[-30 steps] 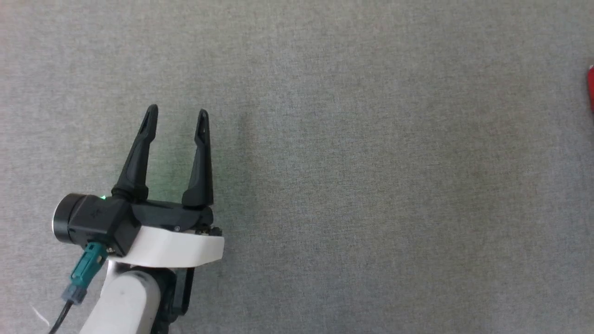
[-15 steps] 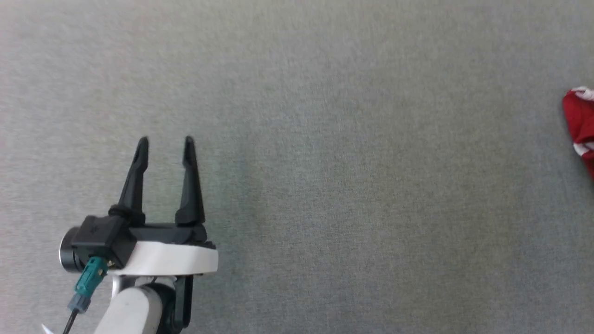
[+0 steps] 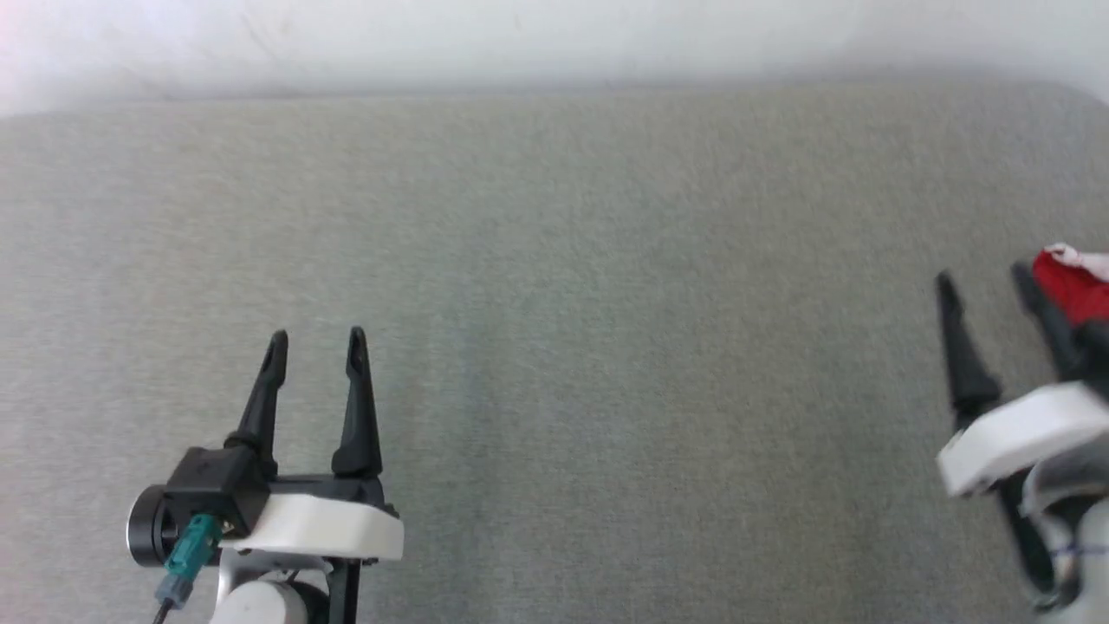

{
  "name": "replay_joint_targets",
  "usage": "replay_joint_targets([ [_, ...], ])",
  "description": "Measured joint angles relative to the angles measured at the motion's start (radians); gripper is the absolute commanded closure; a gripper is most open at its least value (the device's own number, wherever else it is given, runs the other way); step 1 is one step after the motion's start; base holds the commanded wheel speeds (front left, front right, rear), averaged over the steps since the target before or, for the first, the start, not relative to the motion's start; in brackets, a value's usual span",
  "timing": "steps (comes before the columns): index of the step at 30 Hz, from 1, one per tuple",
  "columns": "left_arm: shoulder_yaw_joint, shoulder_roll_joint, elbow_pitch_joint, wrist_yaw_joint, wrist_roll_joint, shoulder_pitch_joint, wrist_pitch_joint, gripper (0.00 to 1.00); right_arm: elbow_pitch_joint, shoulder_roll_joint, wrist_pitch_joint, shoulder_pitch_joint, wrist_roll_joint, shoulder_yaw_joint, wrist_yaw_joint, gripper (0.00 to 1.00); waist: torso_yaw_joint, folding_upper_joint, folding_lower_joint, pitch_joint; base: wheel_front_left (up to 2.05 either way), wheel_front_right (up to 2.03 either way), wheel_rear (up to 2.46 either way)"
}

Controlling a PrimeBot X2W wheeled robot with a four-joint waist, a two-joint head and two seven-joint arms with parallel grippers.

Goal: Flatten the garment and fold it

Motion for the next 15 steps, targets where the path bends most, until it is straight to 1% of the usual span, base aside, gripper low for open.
replay_joint_targets([
  [2,-0.004,0.007,0.016,0.001,0.009,0.009,0.004,0.00,-0.014,0.036,-0.038,0.038,-0.019,0.003,0.000,0.00,0.012,0.0000,0.0000,-0.023,0.00,0.00,0.00],
  [5,-0.006,0.008,0.030,0.001,0.014,0.031,0.005,0.00,-0.025,0.071,-0.079,0.088,-0.056,0.010,0.000,0.00,0.028,0.0000,0.0001,-0.059,0.00,0.00,0.00],
  [8,-0.002,0.005,0.034,0.003,0.007,0.061,0.001,0.00,-0.025,0.090,-0.104,0.134,-0.101,0.016,0.000,0.00,0.042,0.0000,0.0000,-0.095,0.00,0.00,0.00],
  [11,0.005,0.003,0.045,0.003,-0.011,0.102,-0.005,0.00,-0.015,0.111,-0.120,0.179,-0.113,0.017,0.000,0.00,0.054,0.0000,0.0001,-0.131,0.00,0.00,0.00],
  [15,0.008,0.004,0.054,0.003,-0.028,0.150,-0.005,0.00,-0.012,0.118,-0.150,0.218,-0.161,0.005,0.000,0.00,0.066,0.0000,0.0001,-0.172,0.00,0.00,0.00],
])
